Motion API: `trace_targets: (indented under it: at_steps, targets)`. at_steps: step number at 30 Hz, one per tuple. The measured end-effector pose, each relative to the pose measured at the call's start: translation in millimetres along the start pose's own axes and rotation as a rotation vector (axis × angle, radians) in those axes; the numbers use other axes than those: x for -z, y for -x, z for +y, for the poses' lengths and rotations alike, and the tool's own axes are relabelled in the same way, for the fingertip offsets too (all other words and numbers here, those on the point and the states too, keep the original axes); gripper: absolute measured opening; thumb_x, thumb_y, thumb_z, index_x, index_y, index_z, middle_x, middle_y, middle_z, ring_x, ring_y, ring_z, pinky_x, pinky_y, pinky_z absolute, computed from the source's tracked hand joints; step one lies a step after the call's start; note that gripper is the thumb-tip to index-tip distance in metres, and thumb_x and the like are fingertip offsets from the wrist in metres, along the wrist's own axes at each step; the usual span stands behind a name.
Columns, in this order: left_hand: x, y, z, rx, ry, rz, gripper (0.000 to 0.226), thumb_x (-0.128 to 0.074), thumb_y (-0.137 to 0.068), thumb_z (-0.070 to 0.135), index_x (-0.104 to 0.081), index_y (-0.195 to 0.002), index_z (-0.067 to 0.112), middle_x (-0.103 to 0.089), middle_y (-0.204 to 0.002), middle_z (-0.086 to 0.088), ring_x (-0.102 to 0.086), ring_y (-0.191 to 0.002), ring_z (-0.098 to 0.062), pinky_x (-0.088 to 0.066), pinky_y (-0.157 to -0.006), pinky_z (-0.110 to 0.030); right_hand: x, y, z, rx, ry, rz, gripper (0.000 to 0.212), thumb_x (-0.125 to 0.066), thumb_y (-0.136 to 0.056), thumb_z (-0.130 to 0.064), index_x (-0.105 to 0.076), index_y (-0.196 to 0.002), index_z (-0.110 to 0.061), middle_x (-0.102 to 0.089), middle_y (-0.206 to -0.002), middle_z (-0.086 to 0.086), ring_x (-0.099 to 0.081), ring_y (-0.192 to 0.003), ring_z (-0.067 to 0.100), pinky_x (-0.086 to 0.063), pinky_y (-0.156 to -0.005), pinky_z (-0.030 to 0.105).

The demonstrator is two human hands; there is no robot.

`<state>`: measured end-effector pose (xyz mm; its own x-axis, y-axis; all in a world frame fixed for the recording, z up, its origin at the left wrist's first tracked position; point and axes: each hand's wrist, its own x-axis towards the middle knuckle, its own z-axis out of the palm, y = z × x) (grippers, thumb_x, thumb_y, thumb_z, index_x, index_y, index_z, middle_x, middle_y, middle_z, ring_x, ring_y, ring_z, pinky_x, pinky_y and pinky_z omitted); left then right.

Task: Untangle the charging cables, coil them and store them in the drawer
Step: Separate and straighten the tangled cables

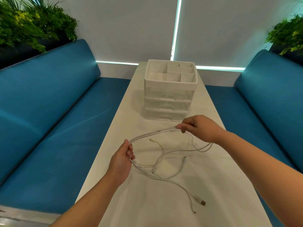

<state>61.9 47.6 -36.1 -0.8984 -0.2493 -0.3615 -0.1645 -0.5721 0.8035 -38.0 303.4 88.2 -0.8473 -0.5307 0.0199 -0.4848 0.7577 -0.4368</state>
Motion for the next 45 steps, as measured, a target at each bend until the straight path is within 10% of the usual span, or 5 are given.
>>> trace_targets:
  at_steps: [15, 19, 24, 34, 45]
  targets:
    - [5.6, -20.7, 2.3, -0.213, -0.736, 0.152, 0.031, -0.058, -0.095, 0.016, -0.056, -0.122, 0.030, -0.052, -0.133, 0.004, -0.048, -0.120, -0.014, -0.036, -0.094, -0.027, -4.4, -6.0, -12.9, 0.034, 0.082, -0.088, 0.037, -0.048, -0.095, -0.049, -0.066, -0.076, -0.022, -0.050, -0.054, -0.008, -0.045, -0.053, 0.009, -0.037, -0.056, 0.026]
    - [-41.0, -15.5, 30.6, -0.465, -0.731, 0.015, 0.021, -0.048, -0.096, 0.004, -0.059, -0.108, 0.015, -0.064, -0.111, 0.003, -0.058, -0.112, -0.017, -0.045, -0.090, -0.022, -5.1, -13.7, -22.5, 0.079, 0.125, -0.110, 0.037, -0.048, -0.095, -0.049, -0.066, -0.075, -0.023, -0.054, -0.058, -0.006, -0.048, -0.055, 0.009, -0.038, -0.055, 0.027]
    - [-91.3, -2.8, 41.3, -0.317, -0.820, -0.296, 0.054, -0.032, -0.103, 0.047, -0.060, -0.084, 0.005, -0.061, -0.073, -0.003, -0.057, -0.067, -0.014, -0.049, -0.064, -0.019, -11.0, -20.1, -26.8, 0.159, 0.164, -0.074, 0.039, -0.047, -0.095, -0.049, -0.066, -0.082, -0.017, -0.056, -0.060, -0.004, -0.049, -0.057, 0.013, -0.036, -0.054, 0.028]
    - [-58.8, -11.8, 41.3, -0.439, -0.974, -0.294, 0.053, -0.050, -0.096, 0.052, -0.037, -0.064, 0.012, -0.027, -0.066, -0.005, -0.028, -0.061, -0.015, -0.023, -0.062, -0.031, -24.5, -3.2, 3.9, -0.007, 0.335, -0.297, 0.051, -0.036, -0.091, -0.064, -0.049, -0.071, -0.019, -0.052, -0.066, 0.000, -0.048, -0.064, 0.018, -0.036, -0.060, 0.034]
    - [-20.2, -25.4, 53.7, -0.411, -0.997, -0.119, 0.054, -0.045, -0.095, 0.058, -0.037, -0.070, 0.011, -0.025, -0.064, 0.001, -0.023, -0.053, -0.007, -0.020, -0.054, -0.026, -23.8, -13.4, -7.0, 0.143, 0.215, -0.104, 0.024, -0.042, -0.098, -0.048, -0.053, -0.090, -0.027, -0.059, -0.074, -0.004, -0.054, -0.072, 0.019, -0.043, -0.068, 0.034]
